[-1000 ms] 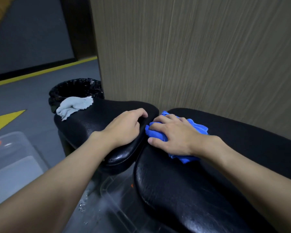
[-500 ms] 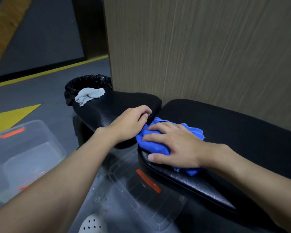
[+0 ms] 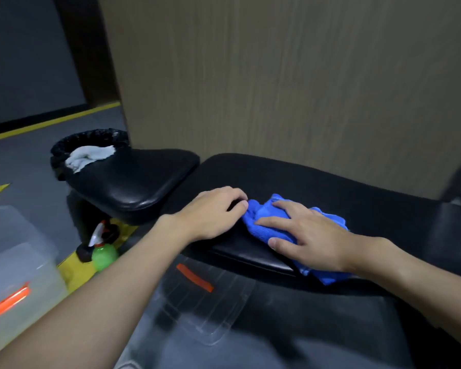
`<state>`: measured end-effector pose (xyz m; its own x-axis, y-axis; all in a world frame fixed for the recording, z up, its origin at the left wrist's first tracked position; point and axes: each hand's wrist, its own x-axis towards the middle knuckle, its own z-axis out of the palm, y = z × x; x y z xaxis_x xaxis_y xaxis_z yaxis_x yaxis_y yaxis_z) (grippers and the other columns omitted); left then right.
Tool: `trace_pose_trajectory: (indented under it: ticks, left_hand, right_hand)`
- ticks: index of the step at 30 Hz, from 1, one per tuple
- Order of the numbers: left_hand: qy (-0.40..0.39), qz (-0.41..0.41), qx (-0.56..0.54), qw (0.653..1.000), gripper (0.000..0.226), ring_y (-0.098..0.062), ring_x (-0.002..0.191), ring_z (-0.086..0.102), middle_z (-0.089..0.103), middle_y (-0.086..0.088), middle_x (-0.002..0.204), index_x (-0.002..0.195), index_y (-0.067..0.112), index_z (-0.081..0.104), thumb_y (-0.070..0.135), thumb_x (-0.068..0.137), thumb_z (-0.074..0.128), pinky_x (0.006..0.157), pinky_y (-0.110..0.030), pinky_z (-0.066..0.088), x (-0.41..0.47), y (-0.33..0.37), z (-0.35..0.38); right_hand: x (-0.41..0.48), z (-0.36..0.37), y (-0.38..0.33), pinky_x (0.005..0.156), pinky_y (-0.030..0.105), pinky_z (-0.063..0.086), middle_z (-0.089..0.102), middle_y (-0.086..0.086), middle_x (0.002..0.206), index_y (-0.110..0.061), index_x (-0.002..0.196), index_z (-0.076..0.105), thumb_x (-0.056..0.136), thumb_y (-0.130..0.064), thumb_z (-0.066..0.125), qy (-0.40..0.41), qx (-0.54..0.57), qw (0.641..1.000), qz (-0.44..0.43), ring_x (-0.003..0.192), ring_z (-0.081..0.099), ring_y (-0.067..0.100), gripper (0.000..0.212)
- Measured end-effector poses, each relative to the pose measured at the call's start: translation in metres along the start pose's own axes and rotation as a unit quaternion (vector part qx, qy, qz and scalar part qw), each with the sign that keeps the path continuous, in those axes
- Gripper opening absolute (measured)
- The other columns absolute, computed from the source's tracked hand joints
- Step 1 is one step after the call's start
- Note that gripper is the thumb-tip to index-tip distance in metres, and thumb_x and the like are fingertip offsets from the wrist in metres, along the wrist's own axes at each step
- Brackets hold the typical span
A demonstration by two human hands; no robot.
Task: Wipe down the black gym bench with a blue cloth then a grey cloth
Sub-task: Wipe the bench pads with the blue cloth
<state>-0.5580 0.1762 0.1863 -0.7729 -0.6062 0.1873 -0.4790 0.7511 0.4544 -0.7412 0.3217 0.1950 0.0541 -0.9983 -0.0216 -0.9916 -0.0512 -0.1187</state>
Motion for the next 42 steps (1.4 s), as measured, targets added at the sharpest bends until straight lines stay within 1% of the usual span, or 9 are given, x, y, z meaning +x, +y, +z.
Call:
trace_pose_trajectory:
  ticks: [5, 14, 20, 25, 30, 33, 36, 38, 42]
  left_hand:
    - [-0.026, 0.046, 0.008, 0.999, 0.034, -0.012, 0.113, 0.053, 0.059, 0.009, 0.121, 0.119, 0.029, 0.059, 0.04, 0.1, 0.033, 0.105, -0.041, 0.036, 0.024, 0.065, 0.038]
    - [-0.084, 0.11, -0.011, 0.99, 0.033, -0.01, 0.111, 0.054, 0.059, 0.015, 0.121, 0.12, 0.033, 0.054, 0.043, 0.1, 0.03, 0.101, -0.039, 0.039, 0.069, 0.191, 0.101]
    - [-0.041, 0.118, -0.072, 0.99, 0.028, -0.008, 0.102, 0.058, 0.062, 0.021, 0.106, 0.109, 0.037, 0.056, 0.046, 0.098, 0.033, 0.093, -0.041, 0.047, 0.088, 0.248, 0.138]
    - [-0.025, 0.15, -0.11, 0.982, 0.033, -0.009, 0.102, 0.057, 0.063, 0.019, 0.104, 0.105, 0.034, 0.057, 0.05, 0.094, 0.03, 0.094, -0.043, 0.046, 0.124, 0.294, 0.16]
    - [-0.039, 0.197, -0.126, 0.971, 0.028, -0.012, 0.101, 0.059, 0.063, 0.016, 0.106, 0.108, 0.036, 0.057, 0.044, 0.091, 0.036, 0.092, -0.043, 0.048, 0.153, 0.336, 0.195]
    - [-0.058, 0.234, -0.107, 0.965, 0.027, -0.016, 0.109, 0.057, 0.063, 0.009, 0.116, 0.117, 0.027, 0.057, 0.029, 0.094, 0.043, 0.097, -0.043, 0.044, 0.167, 0.363, 0.219]
    - [-0.089, 0.262, -0.053, 0.959, 0.033, -0.018, 0.117, 0.053, 0.058, 0.005, 0.125, 0.123, 0.024, 0.053, 0.024, 0.093, 0.042, 0.101, -0.043, 0.039, 0.18, 0.384, 0.238]
    - [-0.104, 0.271, -0.021, 0.957, 0.035, -0.018, 0.12, 0.049, 0.056, 0.004, 0.128, 0.126, 0.023, 0.051, 0.025, 0.093, 0.041, 0.104, -0.042, 0.035, 0.188, 0.389, 0.248]
    - [-0.073, 0.255, 0.01, 0.964, 0.03, -0.016, 0.121, 0.045, 0.051, 0.004, 0.125, 0.122, 0.019, 0.049, 0.027, 0.094, 0.04, 0.109, -0.037, 0.027, 0.195, 0.387, 0.269]
  right_hand:
    - [-0.054, -0.003, 0.058, 0.112, 0.039, 0.02, 0.032, 0.0, 0.152, -0.052, 0.143, 0.036, 0.099, -0.051, 0.042, 0.027, 0.003, 0.997, 0.066, 0.146, 0.013, 0.009, 0.044]
    - [-0.166, -0.012, 0.151, 0.105, 0.042, 0.037, 0.048, 0.0, 0.132, -0.045, 0.134, 0.052, 0.091, -0.039, 0.056, 0.097, 0.057, 0.979, 0.167, 0.131, 0.04, 0.017, 0.044]
    - [-0.221, -0.021, 0.19, 0.095, 0.04, 0.045, 0.053, -0.006, 0.119, -0.042, 0.126, 0.059, 0.082, -0.025, 0.057, 0.146, 0.083, 0.964, 0.208, 0.107, 0.054, 0.019, 0.048]
    - [-0.265, -0.046, 0.221, 0.093, 0.039, 0.048, 0.057, -0.004, 0.12, -0.038, 0.124, 0.062, 0.079, -0.03, 0.056, 0.282, 0.086, 0.927, 0.234, 0.105, 0.059, 0.019, 0.046]
    - [-0.306, -0.065, 0.253, 0.089, 0.045, 0.049, 0.057, 0.005, 0.124, -0.031, 0.124, 0.064, 0.081, -0.033, 0.056, 0.376, -0.027, 0.882, 0.283, 0.105, 0.059, 0.03, 0.044]
    - [-0.318, -0.052, 0.276, 0.099, 0.05, 0.044, 0.046, 0.012, 0.141, -0.036, 0.136, 0.053, 0.087, -0.05, 0.052, 0.249, -0.054, 0.89, 0.378, 0.123, 0.05, 0.036, 0.051]
    - [-0.321, -0.034, 0.29, 0.119, 0.053, 0.015, 0.024, 0.003, 0.161, -0.045, 0.147, 0.034, 0.086, -0.074, 0.035, 0.055, -0.012, 0.905, 0.421, 0.149, 0.02, 0.027, 0.067]
    - [-0.319, -0.029, 0.292, 0.12, 0.054, 0.004, 0.017, -0.01, 0.164, -0.05, 0.146, 0.032, 0.076, -0.079, 0.015, 0.076, -0.022, 0.908, 0.411, 0.152, 0.006, 0.022, 0.077]
    - [-0.307, -0.022, 0.303, 0.116, 0.049, 0.023, 0.018, -0.011, 0.162, -0.05, 0.146, 0.031, 0.09, -0.065, 0.02, 0.091, -0.021, 0.903, 0.419, 0.148, 0.015, 0.021, 0.059]
